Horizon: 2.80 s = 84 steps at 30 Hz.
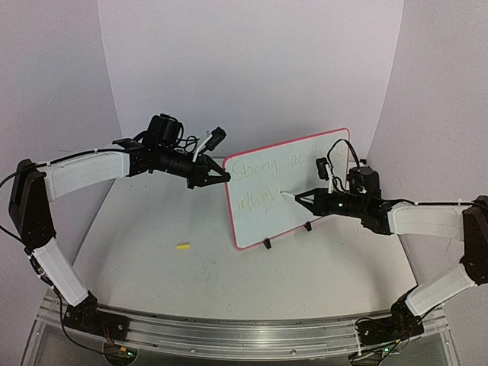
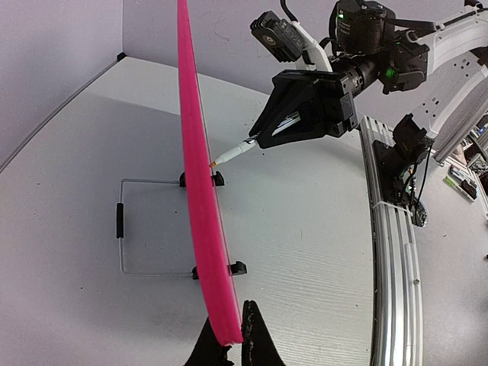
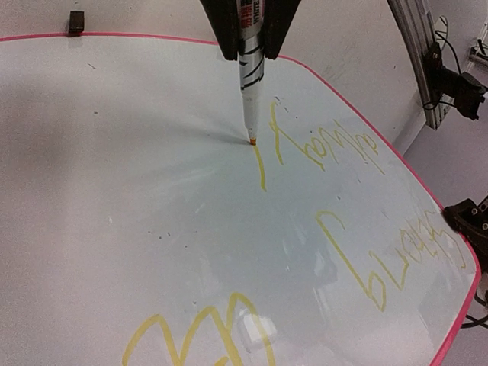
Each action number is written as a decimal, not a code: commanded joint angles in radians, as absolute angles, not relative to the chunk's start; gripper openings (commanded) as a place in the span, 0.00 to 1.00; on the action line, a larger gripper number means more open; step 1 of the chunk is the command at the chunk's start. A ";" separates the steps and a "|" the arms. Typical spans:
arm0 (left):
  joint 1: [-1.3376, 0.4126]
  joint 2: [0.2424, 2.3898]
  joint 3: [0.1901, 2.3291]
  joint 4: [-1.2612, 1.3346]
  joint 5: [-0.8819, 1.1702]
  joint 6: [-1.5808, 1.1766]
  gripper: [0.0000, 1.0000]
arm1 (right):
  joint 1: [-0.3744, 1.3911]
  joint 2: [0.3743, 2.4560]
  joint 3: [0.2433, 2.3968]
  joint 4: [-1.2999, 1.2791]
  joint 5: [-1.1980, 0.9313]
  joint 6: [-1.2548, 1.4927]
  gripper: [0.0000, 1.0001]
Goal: Write a sentence on the whiteboard
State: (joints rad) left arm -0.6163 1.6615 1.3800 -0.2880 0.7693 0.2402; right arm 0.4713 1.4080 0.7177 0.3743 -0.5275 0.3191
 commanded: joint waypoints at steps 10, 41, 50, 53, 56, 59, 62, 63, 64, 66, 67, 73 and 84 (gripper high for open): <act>-0.641 1.652 1.382 -0.355 0.810 0.296 0.00 | 0.466 1.375 0.701 0.363 -0.419 0.313 0.00; -0.643 1.645 1.382 -0.355 0.812 0.294 0.00 | 0.467 1.286 0.660 0.466 -0.534 0.358 0.00; -0.643 1.646 1.382 -0.354 0.812 0.294 0.00 | 0.468 1.265 0.625 0.383 -0.390 0.335 0.00; -0.643 1.647 1.382 -0.354 0.812 0.294 0.00 | 0.467 1.273 0.633 0.374 -0.378 0.328 0.00; -0.644 1.648 1.382 -0.354 0.813 0.294 0.00 | 0.466 1.287 0.645 0.371 -0.372 0.321 0.00; -0.644 1.649 1.382 -0.355 0.812 0.294 0.00 | 0.467 1.307 0.660 0.370 -0.374 0.317 0.00; -0.644 1.649 1.382 -0.354 0.811 0.294 0.00 | 0.468 1.330 0.674 0.368 -0.378 0.314 0.00; -0.644 1.649 1.382 -0.354 0.811 0.293 0.00 | 0.467 1.335 0.679 0.368 -0.380 0.311 0.00; -0.644 1.649 1.382 -0.356 0.811 0.293 0.00 | 0.467 1.340 0.682 0.369 -0.380 0.309 0.00; -0.644 1.649 1.382 -0.356 0.810 0.296 0.00 | 0.466 1.345 0.688 0.370 -0.381 0.306 0.00; -0.644 1.650 1.382 -0.356 0.810 0.296 0.00 | 0.467 1.348 0.691 0.370 -0.380 0.304 0.00; -0.644 1.651 1.382 -0.356 0.810 0.296 0.00 | 0.467 1.363 0.698 0.371 -0.367 0.302 0.00; -0.644 1.651 1.382 -0.356 0.811 0.296 0.00 | 0.467 1.364 0.696 0.371 -0.347 0.301 0.00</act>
State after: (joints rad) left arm -0.6182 1.6615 1.3800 -0.2878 0.7722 0.2462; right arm 0.4708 1.3529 0.6575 0.3489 -0.3822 0.3153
